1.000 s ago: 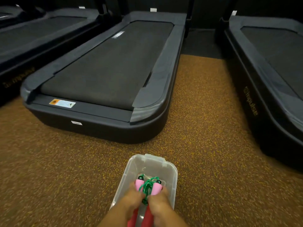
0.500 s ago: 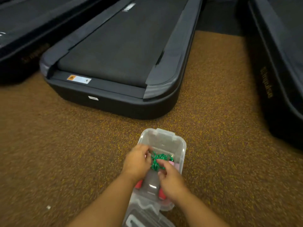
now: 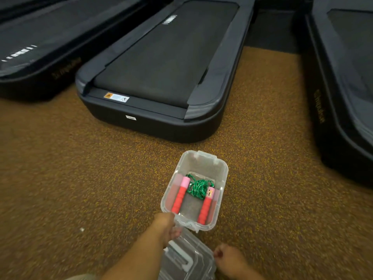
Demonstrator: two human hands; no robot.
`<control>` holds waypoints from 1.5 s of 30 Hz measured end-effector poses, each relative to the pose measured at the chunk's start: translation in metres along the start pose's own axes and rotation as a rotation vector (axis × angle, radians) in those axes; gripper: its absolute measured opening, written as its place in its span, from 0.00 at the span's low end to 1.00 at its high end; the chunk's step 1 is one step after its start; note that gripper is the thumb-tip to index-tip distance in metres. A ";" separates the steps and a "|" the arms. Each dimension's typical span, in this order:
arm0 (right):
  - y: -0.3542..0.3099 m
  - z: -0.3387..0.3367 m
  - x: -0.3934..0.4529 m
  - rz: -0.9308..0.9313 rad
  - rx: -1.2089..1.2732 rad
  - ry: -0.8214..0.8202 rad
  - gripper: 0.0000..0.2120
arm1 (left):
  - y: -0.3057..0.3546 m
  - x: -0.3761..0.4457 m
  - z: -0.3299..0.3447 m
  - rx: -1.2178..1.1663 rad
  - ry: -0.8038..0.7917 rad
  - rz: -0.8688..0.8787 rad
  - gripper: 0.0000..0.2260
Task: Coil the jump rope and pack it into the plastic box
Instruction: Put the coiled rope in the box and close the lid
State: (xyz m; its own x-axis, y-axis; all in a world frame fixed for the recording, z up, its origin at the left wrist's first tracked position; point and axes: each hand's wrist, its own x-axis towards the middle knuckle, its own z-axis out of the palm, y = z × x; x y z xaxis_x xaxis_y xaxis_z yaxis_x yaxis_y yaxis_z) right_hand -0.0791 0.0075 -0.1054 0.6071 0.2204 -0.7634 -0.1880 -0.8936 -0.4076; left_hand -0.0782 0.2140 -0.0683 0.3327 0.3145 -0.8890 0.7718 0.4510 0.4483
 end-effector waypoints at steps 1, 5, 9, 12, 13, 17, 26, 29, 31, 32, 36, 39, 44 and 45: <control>0.006 0.005 0.004 0.023 -0.027 -0.036 0.11 | -0.001 0.003 -0.001 0.002 -0.009 0.018 0.15; 0.020 0.028 0.021 0.046 -0.022 -0.091 0.12 | -0.002 0.008 -0.006 -0.005 -0.015 0.030 0.12; 0.049 0.058 0.054 0.071 0.098 -0.100 0.18 | -0.009 0.026 0.001 -0.022 0.031 0.067 0.07; 0.038 0.058 0.059 0.062 -0.042 -0.099 0.16 | -0.013 0.043 0.008 -0.083 0.116 0.078 0.09; 0.032 0.056 0.057 0.007 -0.068 -0.090 0.14 | -0.015 0.049 0.009 -0.107 0.135 0.083 0.10; 0.006 0.064 0.062 -0.187 -0.092 -0.114 0.18 | -0.015 0.056 0.010 -0.128 0.157 0.096 0.09; -0.027 0.089 0.067 -0.129 -0.064 -0.357 0.33 | -0.017 0.050 0.005 -0.140 0.088 0.117 0.10; -0.030 0.088 0.065 -0.106 -0.042 -0.346 0.34 | -0.015 0.047 0.006 -0.156 0.069 0.116 0.10; -0.034 0.083 0.062 -0.112 -0.079 -0.336 0.32 | -0.012 0.044 0.008 -0.137 0.059 0.114 0.09; -0.035 0.082 0.061 -0.115 -0.105 -0.333 0.31 | -0.011 0.041 0.008 -0.129 0.055 0.108 0.09; -0.037 0.081 0.058 -0.110 -0.174 -0.339 0.32 | -0.013 0.037 0.008 -0.114 0.020 0.077 0.10; -0.037 0.085 0.055 -0.105 -0.155 -0.328 0.32 | -0.014 0.034 0.007 -0.076 -0.001 0.061 0.08; -0.044 0.088 0.049 -0.141 -0.228 -0.305 0.28 | -0.012 0.027 0.005 -0.024 -0.011 0.032 0.07; -0.047 0.088 0.047 -0.156 -0.291 -0.295 0.27 | -0.011 0.024 0.005 -0.013 -0.013 0.034 0.07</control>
State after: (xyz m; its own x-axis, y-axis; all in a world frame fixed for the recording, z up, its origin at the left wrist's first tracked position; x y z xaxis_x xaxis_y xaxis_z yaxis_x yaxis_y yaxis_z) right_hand -0.1097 0.0939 -0.1666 0.3570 0.4255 -0.8316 0.1395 -0.9045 -0.4029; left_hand -0.0760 0.2123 -0.0953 0.3663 0.3188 -0.8742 0.7527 0.4508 0.4798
